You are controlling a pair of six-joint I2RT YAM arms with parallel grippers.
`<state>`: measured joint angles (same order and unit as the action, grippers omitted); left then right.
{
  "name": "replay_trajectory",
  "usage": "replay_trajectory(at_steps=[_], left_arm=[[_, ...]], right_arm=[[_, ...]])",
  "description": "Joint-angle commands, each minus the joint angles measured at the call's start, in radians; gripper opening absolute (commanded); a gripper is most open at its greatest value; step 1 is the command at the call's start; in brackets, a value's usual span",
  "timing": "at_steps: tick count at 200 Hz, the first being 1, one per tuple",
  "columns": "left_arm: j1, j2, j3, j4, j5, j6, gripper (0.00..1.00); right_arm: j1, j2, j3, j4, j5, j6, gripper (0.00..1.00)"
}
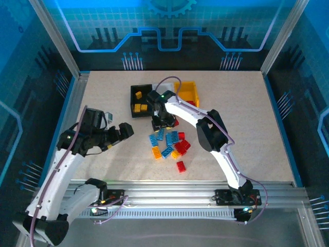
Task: Sort the legos into containers by color
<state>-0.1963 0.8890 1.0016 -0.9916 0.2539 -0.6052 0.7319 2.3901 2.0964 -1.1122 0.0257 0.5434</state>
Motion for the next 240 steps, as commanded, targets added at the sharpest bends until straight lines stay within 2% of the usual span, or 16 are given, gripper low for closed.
replay_trajectory(at_steps=[1,68,96,143,208,240], left_arm=[[0.001,0.021,-0.008,-0.037,-0.005,-0.088,0.99],[0.000,0.119,0.062,-0.024,0.004,-0.018,0.99],[0.000,0.130,0.045,-0.007,0.027,-0.001,0.99],[0.001,0.196,0.057,0.025,0.071,0.031,0.99],[0.001,0.204,0.054,0.023,0.076,0.074,0.99],[0.001,0.176,0.033,0.017,0.075,0.075,0.99]], right_arm=[[-0.003,0.065,0.031,-0.009,-0.010,-0.011,0.57],[0.006,0.129,0.095,-0.044,-0.027,0.016,0.55],[0.014,0.117,0.076,-0.040,-0.026,0.046,0.48],[0.036,0.083,0.047,-0.074,-0.009,0.089,0.56],[0.075,0.023,-0.067,-0.062,-0.005,0.143,0.56],[0.085,0.015,-0.075,-0.051,-0.001,0.152,0.52]])
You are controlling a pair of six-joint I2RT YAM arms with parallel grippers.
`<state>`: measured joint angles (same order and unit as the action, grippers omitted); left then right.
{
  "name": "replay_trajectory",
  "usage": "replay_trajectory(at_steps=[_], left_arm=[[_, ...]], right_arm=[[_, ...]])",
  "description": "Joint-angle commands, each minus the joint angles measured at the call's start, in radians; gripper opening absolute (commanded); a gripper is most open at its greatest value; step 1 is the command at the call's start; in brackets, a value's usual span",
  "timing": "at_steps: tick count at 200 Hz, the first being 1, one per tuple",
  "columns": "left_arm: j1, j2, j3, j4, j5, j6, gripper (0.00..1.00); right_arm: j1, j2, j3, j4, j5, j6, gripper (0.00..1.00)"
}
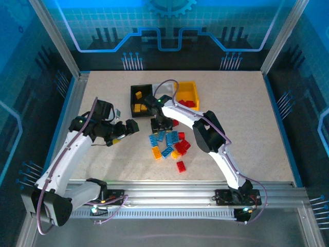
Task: Sort the legos into containers by color
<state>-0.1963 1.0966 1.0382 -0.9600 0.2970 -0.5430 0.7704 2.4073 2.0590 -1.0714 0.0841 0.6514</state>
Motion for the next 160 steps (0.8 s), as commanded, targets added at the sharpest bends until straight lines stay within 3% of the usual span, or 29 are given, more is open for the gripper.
replay_trajectory(at_steps=[1,89,160], left_arm=[[0.000,-0.033,-0.004,-0.016,0.031,0.014,0.99],[0.001,-0.126,-0.064,-0.063,0.003,0.024,0.99],[0.001,-0.136,-0.078,-0.049,0.011,0.020,0.99]], right_arm=[[0.047,-0.002,-0.037,-0.092,-0.060,0.045,0.52],[0.061,0.090,0.233,-0.100,-0.070,-0.040,0.51],[0.061,-0.040,-0.018,-0.044,-0.043,-0.045,0.52]])
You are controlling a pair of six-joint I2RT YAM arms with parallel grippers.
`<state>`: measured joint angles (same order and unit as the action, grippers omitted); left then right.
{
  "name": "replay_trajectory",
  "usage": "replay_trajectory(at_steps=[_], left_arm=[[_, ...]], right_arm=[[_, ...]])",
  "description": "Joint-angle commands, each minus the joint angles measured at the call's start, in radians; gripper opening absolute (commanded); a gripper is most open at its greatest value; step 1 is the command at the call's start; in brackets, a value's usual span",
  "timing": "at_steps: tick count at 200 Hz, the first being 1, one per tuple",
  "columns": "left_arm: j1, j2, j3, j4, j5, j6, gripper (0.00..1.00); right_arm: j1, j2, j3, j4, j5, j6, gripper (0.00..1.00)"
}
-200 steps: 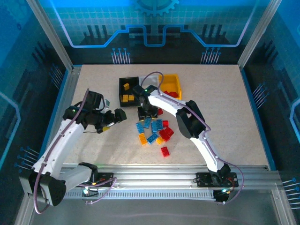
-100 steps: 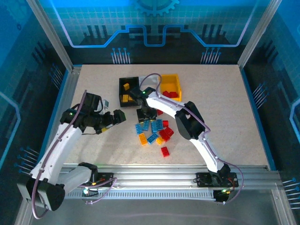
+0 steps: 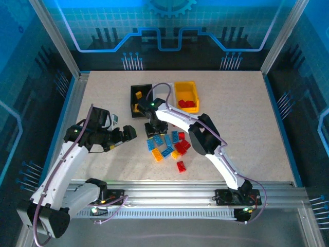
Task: Sort the legos into containers by color
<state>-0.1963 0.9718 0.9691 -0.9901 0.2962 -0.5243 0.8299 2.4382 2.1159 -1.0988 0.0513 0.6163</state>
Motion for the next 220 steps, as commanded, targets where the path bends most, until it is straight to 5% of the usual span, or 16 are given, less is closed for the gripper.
replay_trajectory(at_steps=[1,77,160,220], left_arm=[[0.001,-0.012,-0.010,-0.018,0.013,0.001,0.99],[0.002,-0.029,-0.027,-0.022,0.012,-0.005,0.99],[0.001,-0.060,-0.038,-0.051,-0.008,0.007,0.99],[0.001,-0.038,-0.043,-0.020,0.000,0.001,0.99]], right_arm=[[0.002,-0.071,-0.077,-0.016,-0.009,-0.010,0.52],[0.002,-0.107,-0.163,0.008,-0.002,-0.025,0.49],[0.001,0.036,0.043,-0.060,-0.005,-0.053,0.43],[-0.015,-0.004,0.046,-0.062,0.034,-0.053,0.32]])
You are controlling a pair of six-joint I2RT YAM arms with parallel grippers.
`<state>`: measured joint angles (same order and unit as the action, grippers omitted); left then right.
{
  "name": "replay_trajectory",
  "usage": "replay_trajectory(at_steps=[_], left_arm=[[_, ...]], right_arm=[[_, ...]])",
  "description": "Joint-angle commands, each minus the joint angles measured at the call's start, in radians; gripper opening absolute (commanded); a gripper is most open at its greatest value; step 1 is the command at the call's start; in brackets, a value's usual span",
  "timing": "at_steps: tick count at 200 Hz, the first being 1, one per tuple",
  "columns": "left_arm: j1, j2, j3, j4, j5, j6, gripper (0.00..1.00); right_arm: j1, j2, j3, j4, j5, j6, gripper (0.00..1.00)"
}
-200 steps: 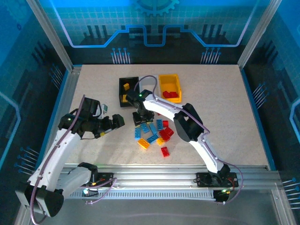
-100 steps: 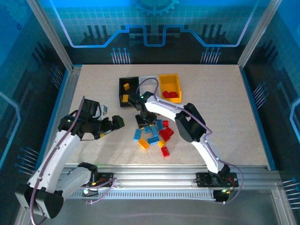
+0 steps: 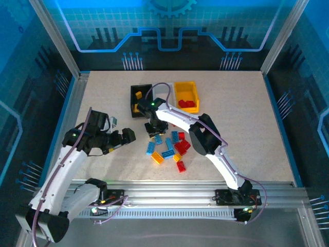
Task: Sort the legos into containers by color
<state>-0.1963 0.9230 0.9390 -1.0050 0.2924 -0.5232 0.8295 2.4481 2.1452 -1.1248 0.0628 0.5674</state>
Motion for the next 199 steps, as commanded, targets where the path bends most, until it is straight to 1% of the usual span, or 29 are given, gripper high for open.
replay_trajectory(at_steps=[1,57,76,114,161,199], left_arm=[[0.001,0.012,-0.012,-0.005,0.004,0.000,0.99],[0.002,0.055,0.009,0.016,0.009,0.003,0.99],[0.001,0.063,0.008,0.023,0.014,-0.001,0.99],[0.001,0.080,-0.008,0.041,0.047,-0.002,0.99],[-0.016,0.143,-0.011,0.035,0.067,0.022,0.99],[-0.096,0.231,0.026,-0.001,0.012,0.074,0.99]], right_arm=[[-0.016,-0.015,0.016,-0.036,0.023,-0.004,0.32],[-0.066,-0.089,0.090,-0.037,0.017,-0.006,0.32],[-0.099,-0.117,0.132,-0.037,0.018,-0.006,0.32],[-0.175,-0.116,0.241,-0.015,0.010,-0.010,0.32],[-0.241,0.006,0.403,0.051,0.002,-0.021,0.32],[-0.274,0.084,0.468,0.127,-0.025,-0.003,0.35]])
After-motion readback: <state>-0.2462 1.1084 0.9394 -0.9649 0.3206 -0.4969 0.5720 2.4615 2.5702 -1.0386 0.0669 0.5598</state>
